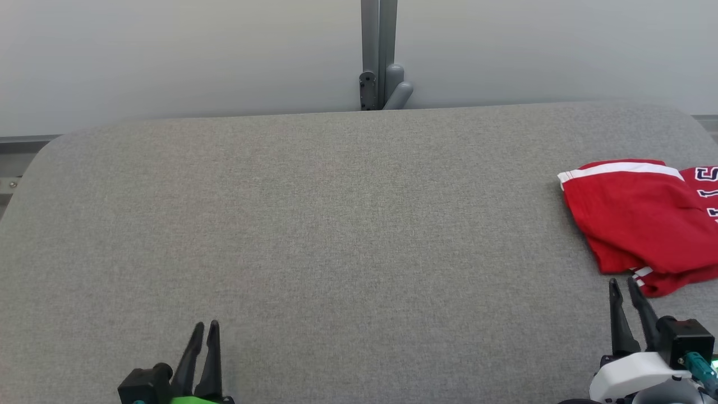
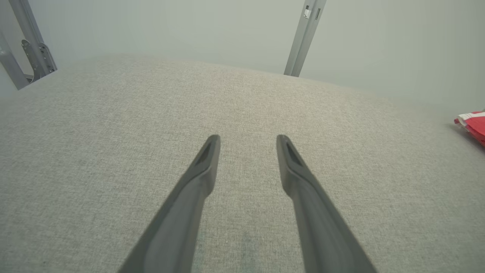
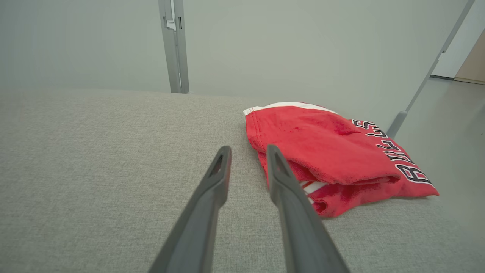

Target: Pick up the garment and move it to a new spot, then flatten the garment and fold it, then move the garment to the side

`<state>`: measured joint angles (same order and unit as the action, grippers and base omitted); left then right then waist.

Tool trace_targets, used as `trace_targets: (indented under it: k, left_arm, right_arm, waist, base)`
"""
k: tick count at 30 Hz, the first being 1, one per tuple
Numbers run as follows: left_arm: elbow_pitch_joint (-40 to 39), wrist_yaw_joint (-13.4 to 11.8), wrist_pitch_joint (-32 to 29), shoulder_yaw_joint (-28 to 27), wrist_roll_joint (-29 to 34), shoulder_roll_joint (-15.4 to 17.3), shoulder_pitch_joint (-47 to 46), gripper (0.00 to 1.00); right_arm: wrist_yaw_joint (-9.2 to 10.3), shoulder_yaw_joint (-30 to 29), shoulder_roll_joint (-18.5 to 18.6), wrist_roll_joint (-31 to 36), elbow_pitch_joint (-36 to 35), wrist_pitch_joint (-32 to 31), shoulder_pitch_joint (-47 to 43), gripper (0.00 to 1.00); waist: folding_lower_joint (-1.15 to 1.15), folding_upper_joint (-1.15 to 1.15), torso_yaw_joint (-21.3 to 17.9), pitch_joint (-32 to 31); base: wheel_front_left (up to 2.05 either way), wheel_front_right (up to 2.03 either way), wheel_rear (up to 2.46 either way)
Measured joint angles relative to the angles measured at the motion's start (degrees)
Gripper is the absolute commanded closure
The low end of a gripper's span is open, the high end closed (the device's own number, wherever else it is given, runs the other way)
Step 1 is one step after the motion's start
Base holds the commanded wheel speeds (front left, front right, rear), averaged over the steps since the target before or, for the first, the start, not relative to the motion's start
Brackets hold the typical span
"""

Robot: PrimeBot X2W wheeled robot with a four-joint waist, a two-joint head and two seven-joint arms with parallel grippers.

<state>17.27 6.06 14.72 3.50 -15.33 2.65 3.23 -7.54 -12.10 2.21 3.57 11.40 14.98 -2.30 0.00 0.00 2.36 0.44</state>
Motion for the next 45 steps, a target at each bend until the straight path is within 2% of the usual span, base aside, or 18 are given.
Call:
trace_targets:
  k: [4,24,45]
  left_arm:
    - [1.66,0.0,-0.44,0.13,-0.64,-0.04,0.62,1.0]
    - [0.71,0.07,-5.56,-2.08,-20.11,-0.05,-0.87,1.0]
    - [-0.37,0.49,-9.64,-4.13,-36.12,-0.05,-3.19,1.0]
  right_arm:
    - [0.0,-0.1,-0.57,-0.7,2.13,-0.66,-0.11,1.0]
    - [0.0,1.21,-0.47,-24.88,2.57,-5.92,1.31,1.0]
    - [0.01,2.25,-0.14,-45.06,2.57,-10.61,3.26,1.0]
  waist:
    - [0.0,0.0,-0.03,-0.01]
    - [0.0,0.0,-0.41,-0.05]
    - [0.0,0.0,-0.8,-0.09]
  base:
    - [0.0,0.0,0.0]
    - [0.0,0.0,0.0]
    - [0.0,0.0,0.0]
